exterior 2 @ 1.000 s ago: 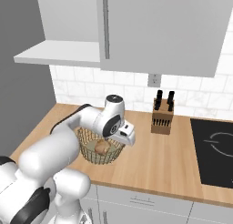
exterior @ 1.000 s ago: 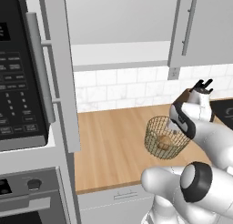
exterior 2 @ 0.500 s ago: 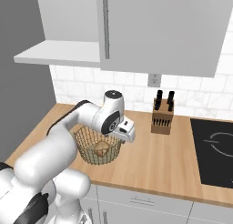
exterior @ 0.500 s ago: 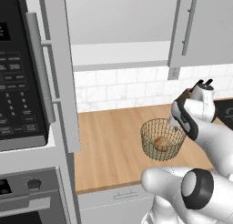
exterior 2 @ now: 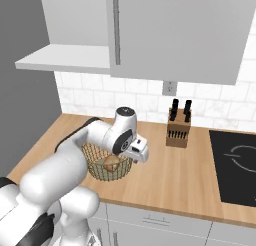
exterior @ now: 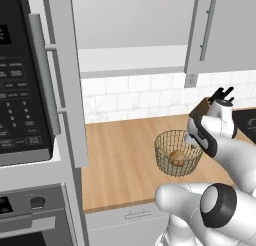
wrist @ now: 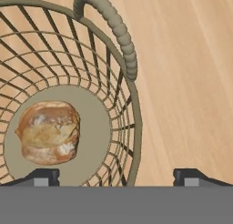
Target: Open the cabinet, pick up the bread from the cabinet and place it in the basket. Then move the basket to the dining counter.
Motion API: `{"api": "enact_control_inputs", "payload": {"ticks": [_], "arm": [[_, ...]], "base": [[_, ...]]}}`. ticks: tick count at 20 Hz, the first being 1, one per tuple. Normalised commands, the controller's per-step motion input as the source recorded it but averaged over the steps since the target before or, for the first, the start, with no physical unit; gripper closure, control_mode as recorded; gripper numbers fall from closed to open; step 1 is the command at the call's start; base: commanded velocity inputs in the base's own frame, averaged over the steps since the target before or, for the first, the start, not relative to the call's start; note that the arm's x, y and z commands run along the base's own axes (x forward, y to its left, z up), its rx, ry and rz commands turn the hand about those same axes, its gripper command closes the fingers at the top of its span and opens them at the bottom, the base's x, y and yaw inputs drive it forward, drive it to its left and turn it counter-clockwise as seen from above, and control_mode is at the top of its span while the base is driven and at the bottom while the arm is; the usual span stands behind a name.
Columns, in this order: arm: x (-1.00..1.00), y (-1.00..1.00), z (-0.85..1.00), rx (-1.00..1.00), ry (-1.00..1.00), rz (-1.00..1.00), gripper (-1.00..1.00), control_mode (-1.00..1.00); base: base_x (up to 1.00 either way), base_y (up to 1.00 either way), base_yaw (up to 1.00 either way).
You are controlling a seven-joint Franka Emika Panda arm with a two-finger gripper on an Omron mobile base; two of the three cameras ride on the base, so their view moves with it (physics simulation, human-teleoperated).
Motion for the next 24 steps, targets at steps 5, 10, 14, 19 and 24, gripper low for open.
{"api": "enact_control_inputs", "payload": {"ticks": [5,10,14,19,24], "arm": [[0.0,-0.01,-0.13,0.0,-0.01,0.0,-1.0,-1.0],[0.0,0.0,-0.17,0.0,0.0,0.0,-1.0,-1.0],[0.0,0.0,-0.19,0.0,0.0,0.0,-1.0,-1.0],[0.0,0.0,-0.41,0.0,-0.04,0.0,1.0,-1.0],[0.0,0.06,-0.15,0.0,-0.02,0.0,1.0,-1.0]], "base": [[0.0,0.0,0.0],[0.0,0.0,0.0],[0.0,0.0,0.0],[0.0,0.0,0.0],[0.0,0.0,0.0]]}}
